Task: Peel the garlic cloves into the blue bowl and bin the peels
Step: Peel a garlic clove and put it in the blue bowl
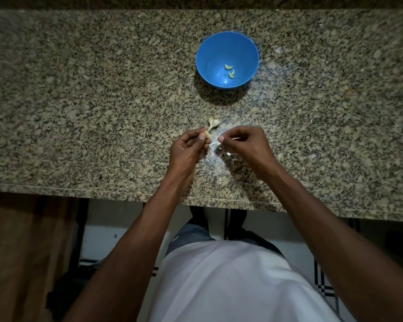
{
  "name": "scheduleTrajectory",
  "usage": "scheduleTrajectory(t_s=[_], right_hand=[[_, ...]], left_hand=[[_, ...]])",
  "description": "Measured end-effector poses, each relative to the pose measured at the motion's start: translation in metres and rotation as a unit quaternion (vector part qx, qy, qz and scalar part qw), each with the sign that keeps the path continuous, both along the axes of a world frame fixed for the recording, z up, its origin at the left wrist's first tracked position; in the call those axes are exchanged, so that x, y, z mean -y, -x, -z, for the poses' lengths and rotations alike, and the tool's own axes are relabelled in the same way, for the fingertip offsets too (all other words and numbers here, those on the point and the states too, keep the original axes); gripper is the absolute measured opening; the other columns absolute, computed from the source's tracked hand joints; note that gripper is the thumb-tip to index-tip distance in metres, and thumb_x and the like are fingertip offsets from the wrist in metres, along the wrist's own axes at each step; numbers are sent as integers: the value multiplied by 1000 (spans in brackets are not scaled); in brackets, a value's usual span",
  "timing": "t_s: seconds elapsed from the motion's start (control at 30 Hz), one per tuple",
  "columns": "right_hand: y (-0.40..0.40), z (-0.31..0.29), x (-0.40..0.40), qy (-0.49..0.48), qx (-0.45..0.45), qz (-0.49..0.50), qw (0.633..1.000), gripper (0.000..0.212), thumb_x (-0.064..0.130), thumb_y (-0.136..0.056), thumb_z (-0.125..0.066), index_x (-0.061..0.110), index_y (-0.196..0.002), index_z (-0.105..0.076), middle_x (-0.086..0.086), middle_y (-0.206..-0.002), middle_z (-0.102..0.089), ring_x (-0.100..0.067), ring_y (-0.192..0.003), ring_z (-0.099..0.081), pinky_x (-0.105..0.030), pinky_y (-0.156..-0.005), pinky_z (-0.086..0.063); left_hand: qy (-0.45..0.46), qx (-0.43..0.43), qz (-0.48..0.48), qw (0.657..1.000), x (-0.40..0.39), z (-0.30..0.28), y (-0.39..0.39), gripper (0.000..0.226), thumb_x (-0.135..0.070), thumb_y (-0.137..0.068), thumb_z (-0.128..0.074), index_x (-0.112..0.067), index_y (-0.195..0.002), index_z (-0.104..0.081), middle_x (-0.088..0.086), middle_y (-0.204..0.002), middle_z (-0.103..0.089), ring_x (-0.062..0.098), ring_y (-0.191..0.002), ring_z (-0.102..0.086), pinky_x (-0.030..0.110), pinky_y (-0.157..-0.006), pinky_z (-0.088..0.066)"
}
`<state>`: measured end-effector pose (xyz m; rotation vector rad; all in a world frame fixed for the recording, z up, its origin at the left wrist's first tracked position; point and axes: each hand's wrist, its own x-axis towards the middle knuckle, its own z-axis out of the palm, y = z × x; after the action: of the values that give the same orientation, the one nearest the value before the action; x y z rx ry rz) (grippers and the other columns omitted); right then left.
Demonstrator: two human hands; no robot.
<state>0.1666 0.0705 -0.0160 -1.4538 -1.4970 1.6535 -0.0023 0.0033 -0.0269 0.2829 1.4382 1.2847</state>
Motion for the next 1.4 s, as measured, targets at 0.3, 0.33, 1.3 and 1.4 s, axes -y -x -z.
scheduleTrajectory(t_s=[0.3,0.33,1.3,1.4], right_hand=[[7,-2,-12,27,-91,-62,994,26,22,-91,-82,12,-115,-80,-4,-109,-80,-24,-99,-78,-36,-83,-64],[7,-1,-13,38,-107,-44,993,21,15,-91,-81,8,-111,-80,-5,-108,-80,-23,-98,-78,-33,-83,-64],[-2,4,-18,176,-139,4,974,18,1,-93,-73,5,-109,-79,-12,-101,-80,-18,-88,-76,-25,-74,-61],[-6,11,-15,197,-154,17,968,21,-2,-93,-71,2,-112,-77,-8,-93,-79,-16,-82,-75,-27,-77,-63]], left_hand=[[-13,-99,49,994,-4,-5,-1,17,-19,-91,-79,-11,-105,-74,7,-92,-79,13,-77,-73,23,-64,-58],[-12,-99,38,994,-5,-6,0,16,-21,-93,-77,-11,-105,-73,8,-91,-79,14,-76,-73,23,-64,-58],[-47,-191,129,972,-6,-2,-3,5,-10,-94,-74,-10,-99,-75,-6,-96,-78,8,-90,-75,23,-78,-59],[-20,-226,142,963,0,1,-3,11,-6,-92,-74,-10,-102,-75,0,-104,-77,11,-96,-73,30,-85,-61]])
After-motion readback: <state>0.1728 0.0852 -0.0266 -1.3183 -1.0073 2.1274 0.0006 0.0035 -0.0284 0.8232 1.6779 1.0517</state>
